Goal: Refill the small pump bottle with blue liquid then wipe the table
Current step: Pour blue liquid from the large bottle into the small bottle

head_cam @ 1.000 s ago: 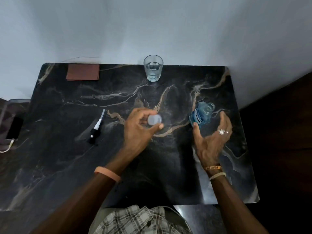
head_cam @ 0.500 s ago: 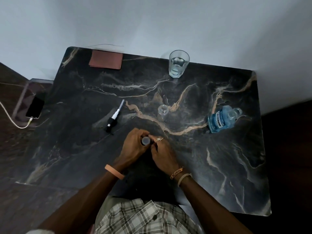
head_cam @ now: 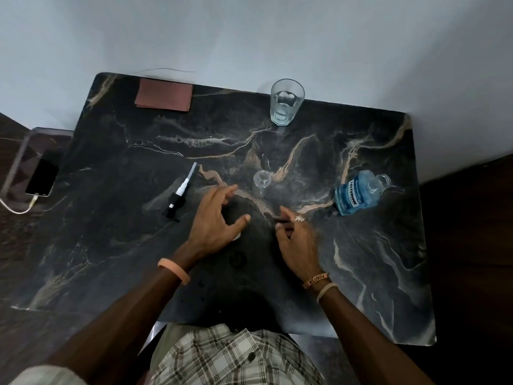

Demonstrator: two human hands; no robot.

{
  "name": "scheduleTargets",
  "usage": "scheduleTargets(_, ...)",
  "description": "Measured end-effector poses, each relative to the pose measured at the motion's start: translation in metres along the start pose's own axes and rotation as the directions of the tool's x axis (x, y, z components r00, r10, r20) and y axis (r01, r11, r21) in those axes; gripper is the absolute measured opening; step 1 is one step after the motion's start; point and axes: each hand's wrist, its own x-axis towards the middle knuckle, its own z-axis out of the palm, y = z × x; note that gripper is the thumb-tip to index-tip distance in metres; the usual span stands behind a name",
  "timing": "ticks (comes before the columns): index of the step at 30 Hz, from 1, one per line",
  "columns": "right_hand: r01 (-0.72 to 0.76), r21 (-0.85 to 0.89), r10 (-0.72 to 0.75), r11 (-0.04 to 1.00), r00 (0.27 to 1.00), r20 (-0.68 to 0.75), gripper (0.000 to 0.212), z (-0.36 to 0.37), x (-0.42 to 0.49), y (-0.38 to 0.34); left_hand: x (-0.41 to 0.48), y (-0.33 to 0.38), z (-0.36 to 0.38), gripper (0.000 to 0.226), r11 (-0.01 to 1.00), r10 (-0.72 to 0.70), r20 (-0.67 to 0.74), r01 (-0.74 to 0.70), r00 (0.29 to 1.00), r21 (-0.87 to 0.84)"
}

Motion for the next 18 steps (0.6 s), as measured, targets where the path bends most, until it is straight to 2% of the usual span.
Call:
scheduleTargets(6,0.008,0.066,-0.009,0.998,1.0,0.005,0.055,-0.008,0.034,-0.022,0.051,0.027,0.007,0.078,0.998,-0.067,0.128,0.066,0.989,0.015)
scheduleTargets(9,0.043,0.081,-0.045,0.996,0.999,0.026,0.058,-0.007,0.051,-0.037,0.068,0.038,0.008,0.054,0.999,0.012,0.185,-0.018,0.983,0.031)
scheduleTargets(12,0.069,0.07,-0.073,0.995,0.996,0.053,0.052,-0.004,0.06,-0.045,0.073,0.043,0.011,0.037,0.999,0.031,0.143,-0.034,0.989,0.018)
scheduleTargets(18,0.13,0.111,-0.13,0.985,0.992,-0.01,0.047,-0.023,0.072,-0.061,0.091,0.06,-0.003,0.039,0.988,0.063,0.112,-0.046,0.992,-0.148)
